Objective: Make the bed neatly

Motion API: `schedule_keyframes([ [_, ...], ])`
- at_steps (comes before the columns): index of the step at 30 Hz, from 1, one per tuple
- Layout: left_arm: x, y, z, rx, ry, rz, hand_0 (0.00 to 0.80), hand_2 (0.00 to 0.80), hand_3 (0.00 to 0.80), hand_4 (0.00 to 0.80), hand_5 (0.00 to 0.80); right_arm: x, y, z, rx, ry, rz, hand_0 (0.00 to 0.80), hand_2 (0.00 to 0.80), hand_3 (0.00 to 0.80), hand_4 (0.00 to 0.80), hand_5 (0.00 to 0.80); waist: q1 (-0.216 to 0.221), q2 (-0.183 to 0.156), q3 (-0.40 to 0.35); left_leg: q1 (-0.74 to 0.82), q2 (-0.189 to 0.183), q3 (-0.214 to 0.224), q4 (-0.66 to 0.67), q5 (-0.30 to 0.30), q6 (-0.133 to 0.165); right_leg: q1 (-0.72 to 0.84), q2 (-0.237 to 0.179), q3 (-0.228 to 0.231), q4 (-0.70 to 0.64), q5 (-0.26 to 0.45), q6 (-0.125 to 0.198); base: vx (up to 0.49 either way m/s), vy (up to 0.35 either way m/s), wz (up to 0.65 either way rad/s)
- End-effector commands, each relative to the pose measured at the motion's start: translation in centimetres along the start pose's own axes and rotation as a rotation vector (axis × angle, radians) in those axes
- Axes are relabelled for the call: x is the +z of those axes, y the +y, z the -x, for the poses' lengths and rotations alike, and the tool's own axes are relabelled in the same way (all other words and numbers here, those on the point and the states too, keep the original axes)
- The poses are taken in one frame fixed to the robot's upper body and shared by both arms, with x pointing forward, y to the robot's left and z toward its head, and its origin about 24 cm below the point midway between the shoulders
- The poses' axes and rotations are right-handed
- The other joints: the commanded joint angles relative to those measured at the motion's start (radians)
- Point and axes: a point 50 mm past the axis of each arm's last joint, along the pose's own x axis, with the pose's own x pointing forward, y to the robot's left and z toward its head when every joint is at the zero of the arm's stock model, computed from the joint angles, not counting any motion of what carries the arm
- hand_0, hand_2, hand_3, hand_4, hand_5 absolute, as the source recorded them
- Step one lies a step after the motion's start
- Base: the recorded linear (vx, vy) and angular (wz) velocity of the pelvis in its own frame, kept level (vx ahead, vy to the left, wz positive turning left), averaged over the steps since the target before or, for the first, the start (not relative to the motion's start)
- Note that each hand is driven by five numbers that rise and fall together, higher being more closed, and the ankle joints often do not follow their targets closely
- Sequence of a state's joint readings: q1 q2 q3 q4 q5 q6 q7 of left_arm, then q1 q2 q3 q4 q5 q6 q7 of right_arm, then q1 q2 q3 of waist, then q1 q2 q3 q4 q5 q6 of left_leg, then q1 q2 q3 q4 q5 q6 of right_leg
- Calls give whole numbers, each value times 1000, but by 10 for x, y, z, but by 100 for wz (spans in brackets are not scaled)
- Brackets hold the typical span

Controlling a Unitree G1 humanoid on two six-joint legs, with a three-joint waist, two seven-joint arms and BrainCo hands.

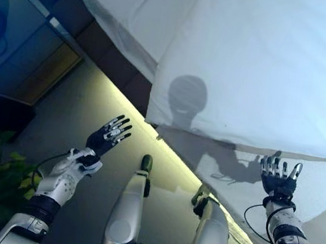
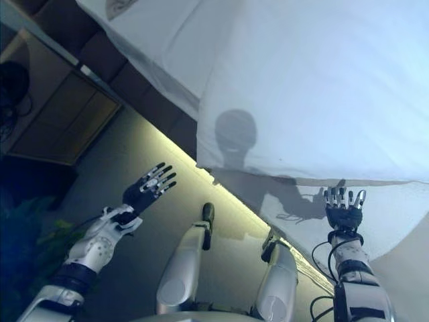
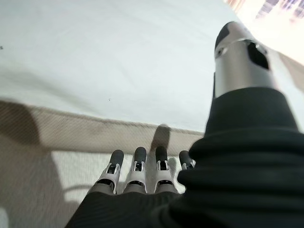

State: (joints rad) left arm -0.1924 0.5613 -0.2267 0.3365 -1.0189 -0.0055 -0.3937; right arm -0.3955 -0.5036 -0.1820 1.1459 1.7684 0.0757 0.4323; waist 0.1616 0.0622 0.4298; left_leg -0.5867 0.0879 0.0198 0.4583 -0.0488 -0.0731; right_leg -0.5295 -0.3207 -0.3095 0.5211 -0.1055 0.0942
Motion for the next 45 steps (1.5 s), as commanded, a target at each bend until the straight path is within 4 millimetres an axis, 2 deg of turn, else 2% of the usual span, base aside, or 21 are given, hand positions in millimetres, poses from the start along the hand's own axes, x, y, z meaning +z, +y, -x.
schedule_keyframes([
  [1, 15, -8, 2, -45, -80, 19, 0, 0, 0, 0, 0, 35, 12, 0, 54, -89, -36, 0, 0, 0, 0, 0, 12, -5, -39, -137, 29, -57, 164, -51, -31, -57, -66, 82, 39, 76, 78, 55, 11, 18],
  [4, 18, -7, 3, -40, -88, 34, 0, 0, 0, 0, 0, 40, 19, -3, 60, -106, -45, 0, 0, 0, 0, 0, 17, -1, -39, -189, 14, -57, 259, -94, -7, -151, -72, 114, 182, 22, 67, 35, 19, -4],
  [7, 16, -6, 3, -30, -87, 47, 0, 0, 0, 0, 0, 39, 21, -5, 58, -97, -47, 0, 0, 0, 0, 0, 13, 3, -41, -220, 0, -59, 303, -114, 5, -211, -71, 141, 247, 4, 62, 26, 20, -12],
  [14, 11, -4, 6, -20, -103, 62, 0, 0, 0, 0, 0, 46, 19, -3, 35, -119, -79, 0, 0, 0, 0, 0, 1, 27, -45, -250, -10, -53, 292, -101, 7, -274, -64, 164, 269, 12, 62, 2, 22, 20],
  [18, 6, -1, 9, -10, -109, 78, 0, 0, 0, 0, 0, 45, 8, 2, -17, -118, -86, 0, 0, 0, 0, 0, -7, 30, -52, -251, -11, -48, 281, -94, 7, -289, -58, 173, 270, 18, 64, 3, 37, -4],
  [21, 7, -4, 7, -19, -104, 62, 0, 0, 0, 0, 0, 56, 3, 7, -46, -153, -88, 0, 0, 0, 0, 0, -11, 36, -54, -251, -8, -46, 280, -93, 3, -292, -60, 177, 270, 20, 68, 9, 9, 2],
  [31, 17, -1, 11, -25, -80, 52, 0, 0, 0, 0, 0, 107, 52, -1, 85, -249, -44, 0, 0, 0, 0, 0, 1, 63, -49, -276, -15, -46, 274, -79, -5, -326, -84, 176, 268, 37, 79, 4, -3, 0],
  [42, 21, 1, 14, -50, -34, 48, 0, 0, 0, 0, 0, 129, 88, -6, 169, -292, -29, 0, 0, 0, 0, 0, 31, 53, -68, -294, -30, -62, 280, -72, -1, -336, -90, 157, 295, 29, 76, 62, -38, 6],
  [43, 21, 2, 14, -51, -32, 48, 0, 0, 0, 0, 0, 129, 91, -7, 171, -292, -28, 72, 72, 72, 72, 72, 31, 53, -69, -298, -32, -63, 285, -73, -1, -340, -90, 158, 301, 28, 76, 49, -16, 6],
  [45, 22, 3, 14, -52, -28, 47, 0, 0, 0, 0, 0, 128, 94, -9, 164, -279, -22, 395, 395, 395, 395, 395, 32, 53, -71, -307, -35, -63, 296, -76, 1, -350, -91, 161, 313, 26, 75, 40, 5, 7],
])
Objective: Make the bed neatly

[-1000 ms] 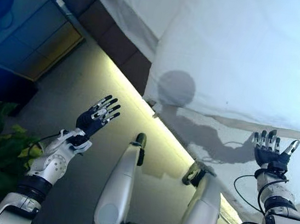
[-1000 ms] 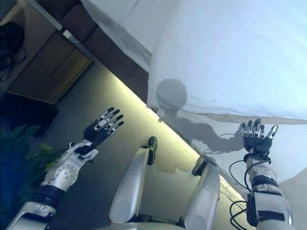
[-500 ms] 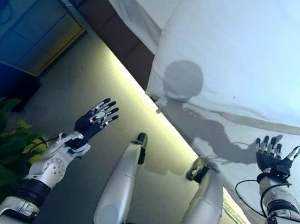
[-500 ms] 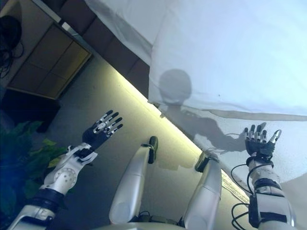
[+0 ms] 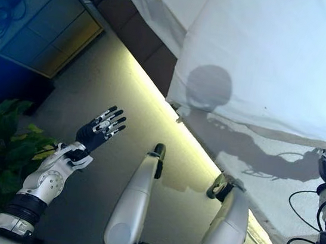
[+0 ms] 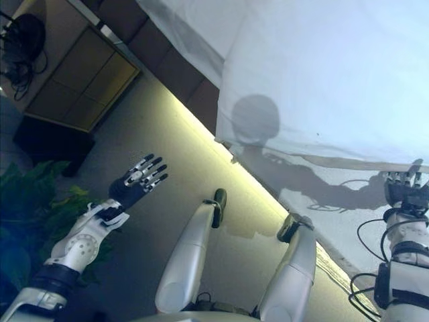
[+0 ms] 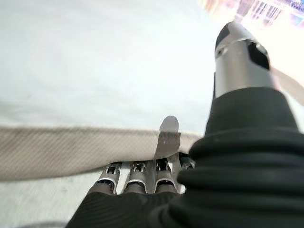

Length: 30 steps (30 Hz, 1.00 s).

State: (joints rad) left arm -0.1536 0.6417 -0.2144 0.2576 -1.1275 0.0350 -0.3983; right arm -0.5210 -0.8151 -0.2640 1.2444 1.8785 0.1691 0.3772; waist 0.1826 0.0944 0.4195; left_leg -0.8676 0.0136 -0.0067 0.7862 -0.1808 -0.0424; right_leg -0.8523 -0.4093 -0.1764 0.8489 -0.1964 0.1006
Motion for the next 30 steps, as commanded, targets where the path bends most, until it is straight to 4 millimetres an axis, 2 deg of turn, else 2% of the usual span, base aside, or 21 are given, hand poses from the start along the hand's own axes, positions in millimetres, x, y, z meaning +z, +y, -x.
schedule_keyframes([
  [1, 8, 0, 2, -34, -22, 6, 0, 0, 0, 0, 0, 25, 18, -3, 41, -68, 1, 417, 417, 417, 417, 417, 10, 21, -61, -29, 39, -36, -29, 55, -28, -32, -2, 29, -10, 116, 68, 30, 19, 5],
  [3, 6, 1, 3, -31, -23, 11, 0, 0, 0, 0, 0, 22, 14, -2, 11, -66, -22, 452, 452, 452, 452, 452, 11, 22, -61, -32, 37, -35, -25, 54, -27, -36, -3, 31, -6, 116, 69, 25, 19, 4],
  [5, 5, 1, 4, -28, -26, 13, 0, 0, 0, 0, 0, 21, 8, 0, -18, -64, -37, 445, 445, 445, 445, 445, 11, 24, -61, -32, 36, -33, -26, 54, -26, -39, -4, 32, -7, 118, 68, 14, 25, 6],
  [6, 5, 1, 3, -29, -27, 14, 0, 0, 0, 0, 0, 20, 6, 0, -28, -64, -50, 417, 417, 417, 417, 417, 10, 25, -61, -32, 35, -32, -26, 54, -25, -40, -4, 33, -7, 119, 67, 2, 30, 4],
  [7, 5, 0, 3, -30, -29, 15, 0, 0, 0, 0, 0, 19, 4, 1, -33, -63, -60, 361, 361, 361, 361, 361, 10, 26, -59, -34, 34, -32, -26, 54, -24, -41, -4, 33, -7, 119, 67, -10, 37, 3],
  [8, 5, -1, 2, -31, -32, 15, 0, 0, 0, 0, 0, 17, 0, 2, -47, -56, -76, 82, 82, 82, 82, 82, 8, 28, -57, -35, 34, -31, -24, 54, -25, -44, -5, 34, -5, 120, 67, -15, 42, 3],
  [9, 4, -1, 1, -31, -34, 19, 0, 0, 0, 0, 0, 15, -2, 3, -58, -45, -81, 0, 0, 0, 0, 0, 6, 30, -57, -36, 34, -30, -24, 54, -25, -45, -4, 36, -5, 120, 68, -13, 53, 2],
  [14, 1, -5, -1, -40, -39, 23, 0, 0, 0, 0, 0, 7, -18, 8, -139, -15, -99, 0, 0, 0, 0, 0, 4, 35, -53, -35, 34, -22, -23, 54, -22, -49, -6, 41, -7, 127, 66, -6, 27, 0],
  [18, 3, -8, -5, -47, -43, 15, 0, 0, 0, 0, 0, 10, -17, 8, -173, -14, -93, 0, 0, 0, 0, 0, 5, 42, -46, -45, 33, -19, -31, 64, -25, -60, -13, 42, -10, 137, 69, -18, 5, 1],
  [25, 9, -10, -6, -46, -55, 2, 0, 0, 0, 0, 0, 21, -5, 4, -148, -32, -71, 0, 0, 0, 0, 0, 9, 56, -34, -56, 30, -15, -52, 86, -29, -78, -18, 48, -22, 148, 73, -38, -16, 2],
  [27, 14, -10, -7, -56, -60, -8, 0, 0, 0, 0, 0, 24, 3, 1, -107, -28, -71, 0, 0, 0, 0, 0, 11, 56, -32, -62, 31, -16, -61, 95, -31, -82, -21, 46, -31, 156, 75, -24, -91, 1],
  [30, 20, -14, -8, -84, -67, -17, 0, 0, 0, 0, 0, 26, 26, -7, -5, -8, -16, 0, 0, 0, 0, 0, 18, 64, -32, -70, 30, -17, -92, 118, -33, -94, -26, 44, -51, 165, 81, -34, -30, 8],
])
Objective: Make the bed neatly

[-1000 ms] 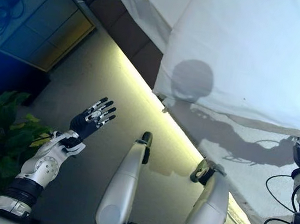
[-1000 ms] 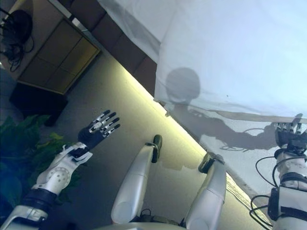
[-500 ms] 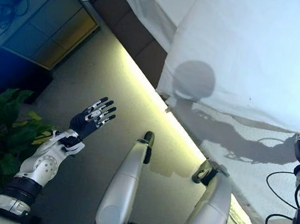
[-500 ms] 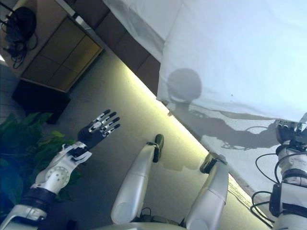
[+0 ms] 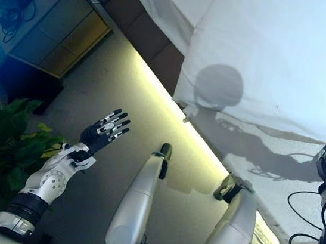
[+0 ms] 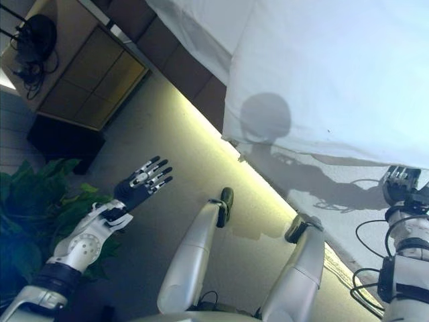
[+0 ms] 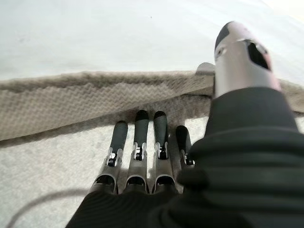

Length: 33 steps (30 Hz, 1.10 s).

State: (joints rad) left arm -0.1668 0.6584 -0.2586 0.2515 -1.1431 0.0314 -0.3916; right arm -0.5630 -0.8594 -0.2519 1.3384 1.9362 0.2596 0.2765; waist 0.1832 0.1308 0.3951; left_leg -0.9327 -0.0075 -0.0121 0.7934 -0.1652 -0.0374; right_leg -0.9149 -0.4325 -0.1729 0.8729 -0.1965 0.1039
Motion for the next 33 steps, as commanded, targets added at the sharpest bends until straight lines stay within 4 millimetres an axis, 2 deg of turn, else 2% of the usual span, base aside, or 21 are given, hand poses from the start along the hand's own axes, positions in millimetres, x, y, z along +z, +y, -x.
schedule_keyframes([
  [1, 23, -10, -5, -68, -91, -11, 0, 0, 0, 0, 0, 17, 35, -4, 130, -28, 67, 0, 0, 0, 0, 0, 19, 30, -10, -6, 50, -11, -105, 106, -39, -33, -4, 39, -77, 165, 78, -10, 9, 15],
  [4, 24, -11, -4, -76, -89, 3, 0, 0, 0, 0, 0, 23, 48, -5, 154, -44, 79, 0, 0, 0, 0, 0, 26, 35, -15, 2, 48, -10, -118, 111, -40, -29, -10, 34, -79, 162, 78, 8, 7, 6],
  [10, 29, -9, -2, -85, -71, 4, 0, 0, 0, 0, 0, 35, 56, -4, 152, -96, 66, 0, 0, 0, 0, 0, 41, 24, -26, 13, 38, -23, -121, 110, -36, -6, -9, 19, -74, 151, 73, 57, -42, 3],
  [11, 30, -8, -2, -84, -71, 2, 0, 0, 0, 0, 0, 37, 57, -3, 154, -103, 64, 395, 395, 395, 395, 395, 43, 21, -26, 13, 35, -26, -120, 109, -35, -4, -6, 18, -72, 149, 73, 57, -57, 10],
  [12, 31, -8, -2, -84, -71, 0, 0, 0, 0, 0, 0, 37, 56, -3, 153, -105, 63, 747, 747, 747, 747, 747, 43, 20, -26, 12, 34, -28, -118, 108, -34, -3, -5, 17, -70, 148, 72, 47, -54, 12],
  [13, 31, -7, -2, -83, -70, -2, 0, 0, 0, 0, 0, 38, 56, -3, 153, -108, 62, 800, 800, 800, 800, 800, 45, 17, -26, 10, 33, -31, -115, 106, -33, -4, -4, 16, -67, 148, 72, 40, -46, 13],
  [19, 32, -3, 0, -79, -61, -7, 0, 0, 0, 0, 0, 32, 49, -2, 173, -79, 29, 800, 800, 800, 800, 800, 48, 5, -29, 4, 29, -32, -99, 98, -30, -5, -3, 10, -61, 152, 74, 23, -22, 5],
  [26, 23, -6, -1, -72, -79, 22, 0, 0, 0, 0, 0, 13, 17, 1, 131, 0, 81, 800, 800, 800, 800, 800, 41, 4, -39, 42, 29, -23, -115, 91, -27, 28, -6, 0, -97, 166, 74, 2, 37, 0],
  [29, 18, -11, -6, -65, -86, 65, 0, 0, 0, 0, 0, -3, 3, 2, 127, 58, 184, 800, 800, 800, 800, 800, 36, 2, -46, 74, 34, -15, -133, 92, -26, 59, -5, -3, -122, 172, 74, 10, 58, 1],
  [33, 8, -17, -17, -44, -70, 142, 0, 0, 0, 0, 0, -40, -13, 2, 181, 172, 209, 800, 800, 800, 800, 800, 25, -7, -53, 123, 44, -9, -171, 97, -27, 109, -4, -14, -165, 182, 79, 1, 9, 0],
])
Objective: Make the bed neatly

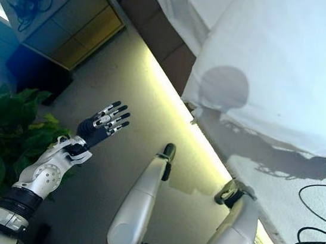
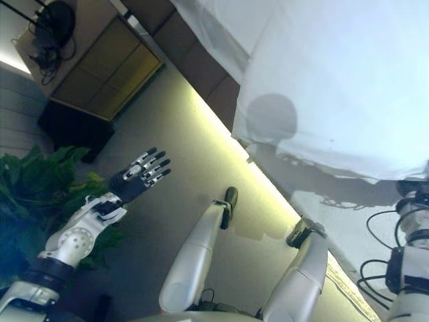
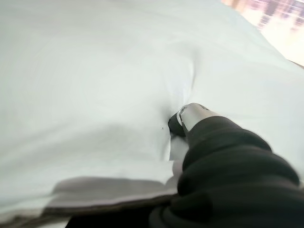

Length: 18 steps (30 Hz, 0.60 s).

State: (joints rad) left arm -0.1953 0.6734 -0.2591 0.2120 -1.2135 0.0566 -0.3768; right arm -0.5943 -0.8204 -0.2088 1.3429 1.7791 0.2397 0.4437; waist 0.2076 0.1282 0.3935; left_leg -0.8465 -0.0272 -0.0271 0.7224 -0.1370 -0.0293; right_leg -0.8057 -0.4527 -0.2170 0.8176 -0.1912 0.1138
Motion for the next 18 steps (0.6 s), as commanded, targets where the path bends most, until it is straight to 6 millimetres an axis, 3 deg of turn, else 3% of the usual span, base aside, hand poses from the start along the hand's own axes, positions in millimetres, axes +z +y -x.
schedule_keyframes([
  [1, -8, -9, -14, 0, -34, 113, 0, 0, 0, 0, 0, -33, -13, 5, 78, 116, 73, 800, 800, 800, 800, 800, -4, -8, -53, 50, 65, 7, -113, 73, -35, 12, 18, 28, -122, 181, 70, 3, 14, -4],
  [5, -19, -18, -32, 5, -15, 147, 0, 0, 0, 0, 0, -88, -10, 3, 152, 254, 111, 800, 800, 800, 800, 800, -25, -26, -52, 90, 75, 10, -162, 94, -34, 49, 30, 24, -168, 199, 77, -9, 15, -6],
  [8, -33, -34, -50, 14, 17, 227, 0, 0, 0, 0, 0, -140, 7, 4, 215, 353, 128, 800, 800, 800, 800, 800, -50, -42, -50, 118, 80, 17, -196, 112, -31, 77, 46, 24, -203, 209, 81, -27, 40, -8],
  [12, -60, -56, -69, 29, 118, 449, 0, 0, 0, 0, 0, -191, 38, 13, 291, 439, 168, 800, 800, 800, 800, 800, -85, -66, -42, 141, 88, 29, -213, 123, -31, 106, 67, 31, -231, 219, 84, -18, 32, -17],
  [18, -93, -89, -90, 36, 206, 910, 0, 0, 0, 0, 0, -234, 84, 29, 401, 505, 191, 800, 800, 800, 800, 800, -135, -105, -25, 149, 103, 44, -207, 122, -26, 119, 88, 48, -261, 234, 85, 9, 14, -14],
])
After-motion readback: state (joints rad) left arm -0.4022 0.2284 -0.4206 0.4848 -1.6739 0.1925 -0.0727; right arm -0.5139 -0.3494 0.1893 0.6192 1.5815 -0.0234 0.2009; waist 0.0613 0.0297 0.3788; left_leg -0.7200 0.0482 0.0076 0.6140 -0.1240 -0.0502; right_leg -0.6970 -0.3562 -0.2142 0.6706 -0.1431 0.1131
